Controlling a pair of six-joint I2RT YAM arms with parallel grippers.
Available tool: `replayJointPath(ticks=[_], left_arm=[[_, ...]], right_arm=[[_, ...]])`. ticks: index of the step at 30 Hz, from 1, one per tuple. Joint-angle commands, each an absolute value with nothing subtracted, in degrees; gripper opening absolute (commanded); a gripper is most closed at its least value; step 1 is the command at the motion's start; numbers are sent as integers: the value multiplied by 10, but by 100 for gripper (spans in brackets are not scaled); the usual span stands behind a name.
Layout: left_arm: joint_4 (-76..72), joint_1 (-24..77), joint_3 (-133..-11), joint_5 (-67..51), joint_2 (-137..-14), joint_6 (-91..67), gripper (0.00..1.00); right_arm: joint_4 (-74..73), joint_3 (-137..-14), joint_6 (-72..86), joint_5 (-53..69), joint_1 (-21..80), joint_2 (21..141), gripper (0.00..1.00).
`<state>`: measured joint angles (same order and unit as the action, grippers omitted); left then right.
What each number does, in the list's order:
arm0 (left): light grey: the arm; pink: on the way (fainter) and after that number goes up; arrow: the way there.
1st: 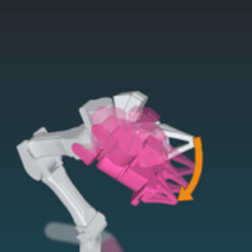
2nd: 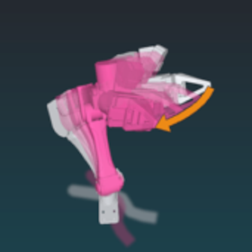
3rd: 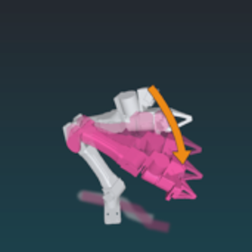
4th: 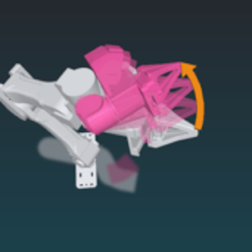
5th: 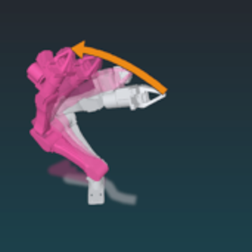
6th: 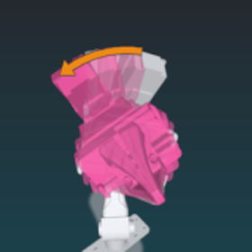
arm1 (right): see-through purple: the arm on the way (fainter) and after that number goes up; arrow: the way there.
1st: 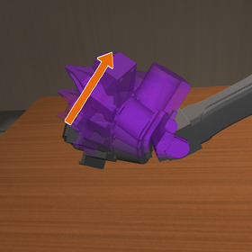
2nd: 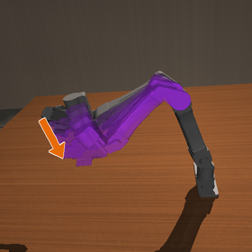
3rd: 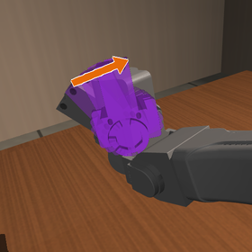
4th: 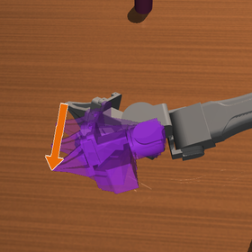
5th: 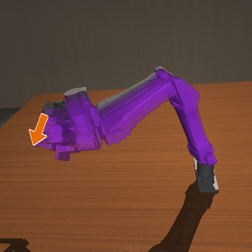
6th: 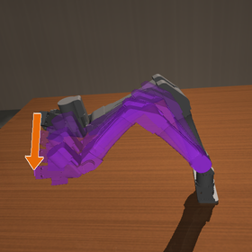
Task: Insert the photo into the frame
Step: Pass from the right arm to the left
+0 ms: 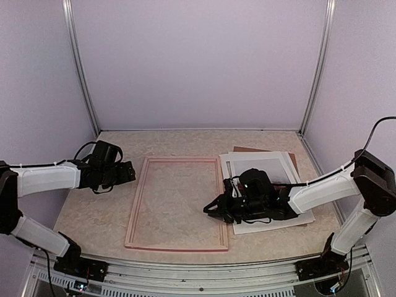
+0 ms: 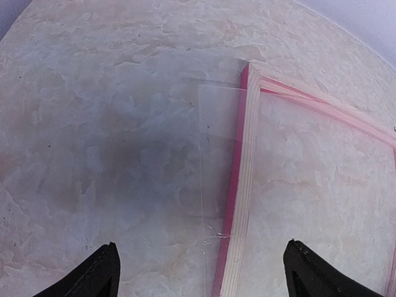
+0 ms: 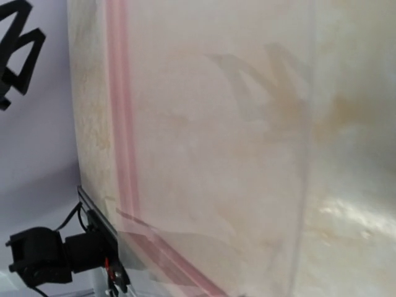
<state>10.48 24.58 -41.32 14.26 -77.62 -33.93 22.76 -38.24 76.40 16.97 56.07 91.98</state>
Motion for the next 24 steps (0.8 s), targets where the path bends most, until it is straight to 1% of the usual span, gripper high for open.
replayJointPath(ticks=[1, 4, 8, 12, 16, 18, 21, 24], left_arm=[[88, 253, -398, 134, -780, -330, 91], [83, 253, -391, 123, -785, -328, 89], [80, 248, -397, 91, -808, -324, 84], [59, 223, -382, 38, -826, -330, 77], [25, 200, -352, -33, -829, -339, 74], [10, 192, -339, -65, -832, -345, 75], [-27, 180, -319, -113, -840, -355, 78], [-56, 172, -307, -158, -850, -363, 77]], right_arm=[[169, -417, 706, 184, 559, 931, 28], [152, -430, 686, 192, 557, 937, 23], [131, -445, 665, 198, 557, 944, 12], [127, -447, 659, 195, 556, 946, 7], [130, -445, 657, 196, 555, 948, 6], [131, -445, 657, 196, 554, 950, 6], [134, -444, 657, 197, 555, 952, 6], [136, -445, 656, 199, 554, 955, 6]])
